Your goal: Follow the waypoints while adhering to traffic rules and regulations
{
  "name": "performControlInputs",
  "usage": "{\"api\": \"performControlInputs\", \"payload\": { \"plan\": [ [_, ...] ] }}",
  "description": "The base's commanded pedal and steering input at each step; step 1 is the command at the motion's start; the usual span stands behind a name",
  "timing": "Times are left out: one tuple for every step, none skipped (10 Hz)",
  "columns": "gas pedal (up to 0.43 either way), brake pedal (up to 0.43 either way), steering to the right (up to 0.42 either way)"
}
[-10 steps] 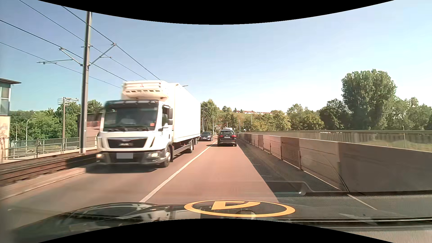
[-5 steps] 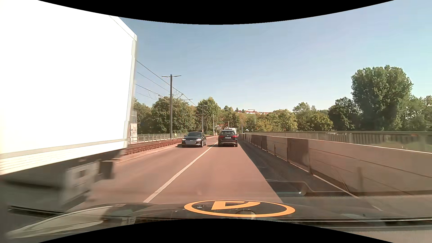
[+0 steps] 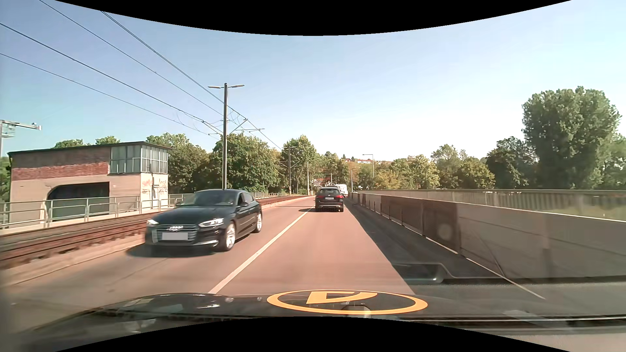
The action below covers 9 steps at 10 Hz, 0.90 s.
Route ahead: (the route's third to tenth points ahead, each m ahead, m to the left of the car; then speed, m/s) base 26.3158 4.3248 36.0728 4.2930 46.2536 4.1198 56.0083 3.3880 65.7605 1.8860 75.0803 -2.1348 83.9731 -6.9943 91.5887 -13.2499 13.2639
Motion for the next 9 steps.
{"api": "performControlInputs", "payload": {
  "plan": [
    [0.079, 0.0, -0.001],
    [0.079, 0.0, -0.001],
    [0.079, 0.0, -0.001],
    [0.079, 0.0, -0.001],
    [0.079, 0.0, -0.001],
    [0.079, 0.0, 0.0],
    [0.079, 0.0, -0.001],
    [0.079, 0.0, -0.001],
    [0.079, 0.0, -0.001]
  ]
}}
